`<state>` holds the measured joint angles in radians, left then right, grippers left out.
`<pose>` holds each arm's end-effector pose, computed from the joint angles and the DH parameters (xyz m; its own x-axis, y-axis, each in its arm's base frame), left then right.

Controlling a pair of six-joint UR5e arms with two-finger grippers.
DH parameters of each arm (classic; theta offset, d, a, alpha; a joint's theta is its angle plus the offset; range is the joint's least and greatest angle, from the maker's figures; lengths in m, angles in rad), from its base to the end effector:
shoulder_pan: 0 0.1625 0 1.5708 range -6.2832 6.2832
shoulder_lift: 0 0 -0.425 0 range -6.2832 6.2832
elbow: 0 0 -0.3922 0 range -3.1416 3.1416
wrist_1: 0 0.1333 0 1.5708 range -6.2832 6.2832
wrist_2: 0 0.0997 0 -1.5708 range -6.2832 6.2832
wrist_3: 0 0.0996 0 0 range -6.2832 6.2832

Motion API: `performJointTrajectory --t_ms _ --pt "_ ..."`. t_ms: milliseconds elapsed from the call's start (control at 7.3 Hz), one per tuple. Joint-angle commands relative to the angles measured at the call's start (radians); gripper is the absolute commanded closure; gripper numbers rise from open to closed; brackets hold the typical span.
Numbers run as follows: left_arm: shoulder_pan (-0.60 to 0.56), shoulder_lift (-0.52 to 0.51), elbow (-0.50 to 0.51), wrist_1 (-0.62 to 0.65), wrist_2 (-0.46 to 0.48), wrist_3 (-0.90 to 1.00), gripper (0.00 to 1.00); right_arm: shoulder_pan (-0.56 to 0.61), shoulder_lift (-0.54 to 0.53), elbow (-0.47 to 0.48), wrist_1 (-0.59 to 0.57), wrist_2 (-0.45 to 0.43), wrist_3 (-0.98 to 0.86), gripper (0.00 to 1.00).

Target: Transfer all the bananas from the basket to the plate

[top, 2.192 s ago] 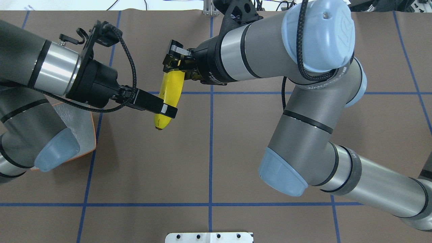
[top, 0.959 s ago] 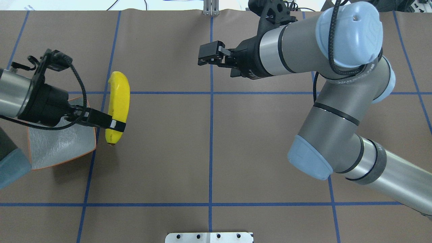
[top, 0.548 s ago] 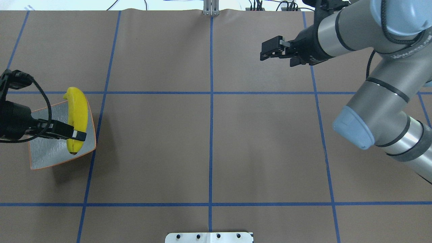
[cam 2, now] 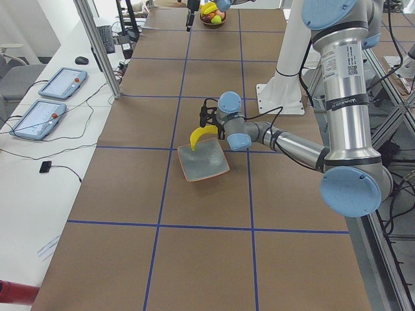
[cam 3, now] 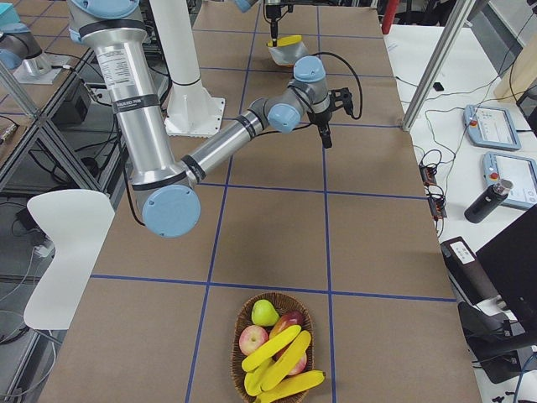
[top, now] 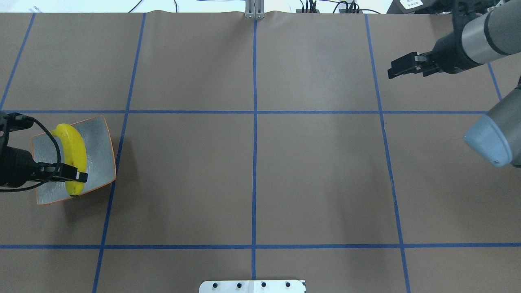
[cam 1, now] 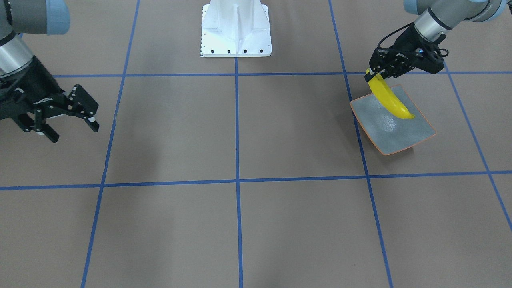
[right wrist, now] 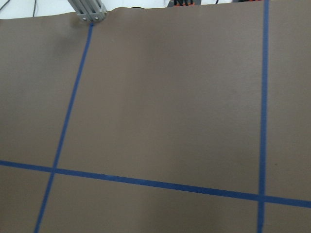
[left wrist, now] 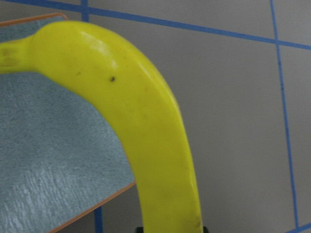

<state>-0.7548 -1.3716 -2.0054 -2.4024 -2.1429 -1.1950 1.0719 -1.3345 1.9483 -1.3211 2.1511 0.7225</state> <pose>0.2506 -0.3447 0.4407 0.4118 0.0363 -0.9106 0.0855 0.9933 0.0783 -0.1932 -0.5190 0.3281 0.6069 -0.1974 0.7699 -0.1205 0.9346 0.3346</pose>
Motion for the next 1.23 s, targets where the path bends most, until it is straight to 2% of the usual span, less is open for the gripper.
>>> performJointTrajectory --t_ms 0,137,274,548,685,822,959,1096 --pt "0.022 0.003 0.049 0.020 0.035 0.030 1.00 0.145 -0.116 -0.015 -0.003 0.107 -0.281 0.00" --pt "0.022 -0.003 0.054 0.073 0.056 0.081 0.98 0.196 -0.159 -0.023 -0.007 0.124 -0.389 0.00" --pt "0.019 -0.007 0.062 0.109 0.057 0.107 0.76 0.241 -0.176 -0.041 -0.032 0.137 -0.493 0.00" --pt "0.015 -0.012 0.091 0.111 0.115 0.158 0.11 0.324 -0.205 -0.098 -0.064 0.164 -0.702 0.00" --pt "0.014 -0.012 0.097 0.111 0.126 0.176 0.02 0.353 -0.231 -0.120 -0.064 0.164 -0.777 0.00" --pt "0.002 -0.012 0.091 0.111 0.123 0.189 0.01 0.387 -0.250 -0.138 -0.064 0.174 -0.841 0.00" --pt "-0.045 -0.015 0.067 0.111 0.092 0.205 0.00 0.437 -0.255 -0.172 -0.066 0.205 -0.909 0.00" --pt "-0.131 -0.017 0.048 0.109 -0.007 0.206 0.00 0.486 -0.253 -0.227 -0.066 0.211 -1.004 0.00"
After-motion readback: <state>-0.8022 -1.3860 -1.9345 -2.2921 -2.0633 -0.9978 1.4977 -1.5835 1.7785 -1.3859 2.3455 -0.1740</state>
